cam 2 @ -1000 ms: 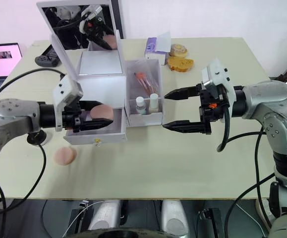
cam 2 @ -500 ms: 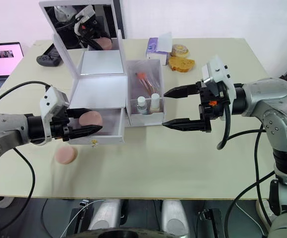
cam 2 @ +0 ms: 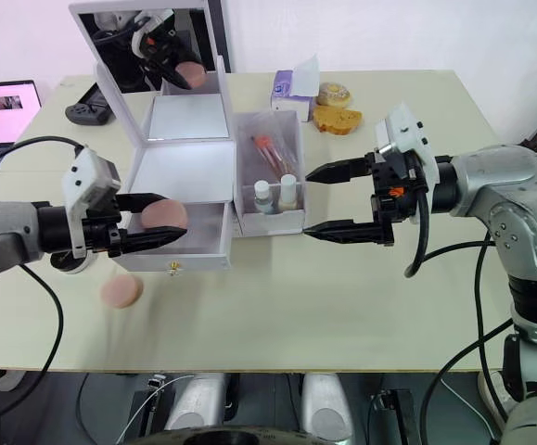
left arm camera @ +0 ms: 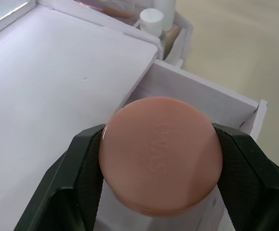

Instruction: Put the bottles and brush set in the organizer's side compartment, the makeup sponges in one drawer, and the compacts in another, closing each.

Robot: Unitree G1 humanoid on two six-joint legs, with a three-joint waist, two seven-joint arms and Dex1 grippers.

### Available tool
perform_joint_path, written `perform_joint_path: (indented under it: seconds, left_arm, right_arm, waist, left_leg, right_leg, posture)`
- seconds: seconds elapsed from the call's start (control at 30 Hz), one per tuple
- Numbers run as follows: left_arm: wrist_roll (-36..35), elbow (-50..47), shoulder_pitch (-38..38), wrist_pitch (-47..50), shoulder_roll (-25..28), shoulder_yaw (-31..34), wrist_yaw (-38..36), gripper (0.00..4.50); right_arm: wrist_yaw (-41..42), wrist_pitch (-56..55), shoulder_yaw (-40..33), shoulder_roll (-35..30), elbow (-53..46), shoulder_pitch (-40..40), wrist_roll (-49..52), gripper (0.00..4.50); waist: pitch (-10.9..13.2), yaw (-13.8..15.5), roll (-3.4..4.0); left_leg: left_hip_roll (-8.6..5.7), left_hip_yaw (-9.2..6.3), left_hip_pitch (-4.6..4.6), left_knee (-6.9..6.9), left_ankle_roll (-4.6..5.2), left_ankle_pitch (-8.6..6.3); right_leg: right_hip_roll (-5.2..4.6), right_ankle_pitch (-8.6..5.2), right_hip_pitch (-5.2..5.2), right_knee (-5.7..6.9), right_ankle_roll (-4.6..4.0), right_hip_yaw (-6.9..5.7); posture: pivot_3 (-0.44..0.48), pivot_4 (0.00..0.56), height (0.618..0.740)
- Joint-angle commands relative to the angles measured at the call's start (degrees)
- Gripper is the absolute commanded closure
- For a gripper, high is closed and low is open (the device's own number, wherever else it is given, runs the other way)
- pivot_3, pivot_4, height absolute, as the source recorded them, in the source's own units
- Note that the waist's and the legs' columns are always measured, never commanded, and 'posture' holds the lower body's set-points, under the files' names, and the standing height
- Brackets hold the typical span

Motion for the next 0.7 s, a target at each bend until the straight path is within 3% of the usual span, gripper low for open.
perform_joint_path:
  seconds: [0.03, 0.47, 0.53, 0.6, 0.7]
  left_arm:
    - [0.09, -1.8, 1.78, 0.05, 1.57, 3.71, -1.05, 1.81]
    - [2.21, -0.94, 2.54, -0.43, 0.49, 3.45, 0.81, 1.81]
    - [2.06, -0.71, 2.02, -0.18, 0.01, 3.37, 1.34, 0.78]
    - [1.86, -0.54, 1.31, 0.0, -0.58, 3.59, 1.9, 0.11]
    - [1.38, -0.76, 0.85, 0.47, -0.78, 4.04, 1.86, 0.11]
  right_arm:
    - [0.31, -1.29, -0.48, 0.26, -0.51, -1.22, 0.0, 0.0]
    - [0.66, -1.84, 0.48, 0.88, 0.26, -1.94, -0.46, 0.0]
    - [0.66, -1.78, 0.5, 0.96, 0.32, -2.05, -0.48, 0.0]
    - [0.73, -1.73, 0.45, 0.91, 0.33, -2.09, -0.51, 0.0]
    - [0.77, -1.67, 0.38, 0.86, 0.33, -2.05, -0.46, 0.0]
  waist:
    - [0.0, 0.09, 0.0]
    - [0.0, 0.16, 0.0]
    - [0.0, 0.2, 0.0]
    - [0.0, 0.23, 0.0]
    - [0.01, 0.44, -0.01]
  left_leg:
    - [0.0, 0.0, 0.0, 0.0, 0.0, 0.0]
    - [0.0, 0.0, -0.01, 0.01, 0.0, 0.0]
    - [0.0, 0.0, -0.01, 0.01, 0.0, 0.0]
    - [0.0, 0.0, -0.01, 0.02, 0.0, 0.0]
    - [0.0, -0.01, -0.01, 0.04, 0.0, 0.0]
  right_leg:
    - [0.0, 0.0, 0.0, 0.0, 0.0, 0.0]
    - [0.0, 0.0, 0.0, 0.0, 0.0, 0.0]
    - [0.0, 0.0, 0.0, 0.0, 0.0, 0.0]
    - [0.0, 0.0, 0.0, 0.0, 0.0, 0.0]
    - [0.0, 0.0, 0.01, 0.02, -0.01, 0.0]
  posture:
    - [0.0, 0.15, 0.74]
    - [0.0, 0.15, 0.74]
    - [0.0, 0.15, 0.74]
    - [0.0, 0.15, 0.74]
    - [0.0, 0.15, 0.74]
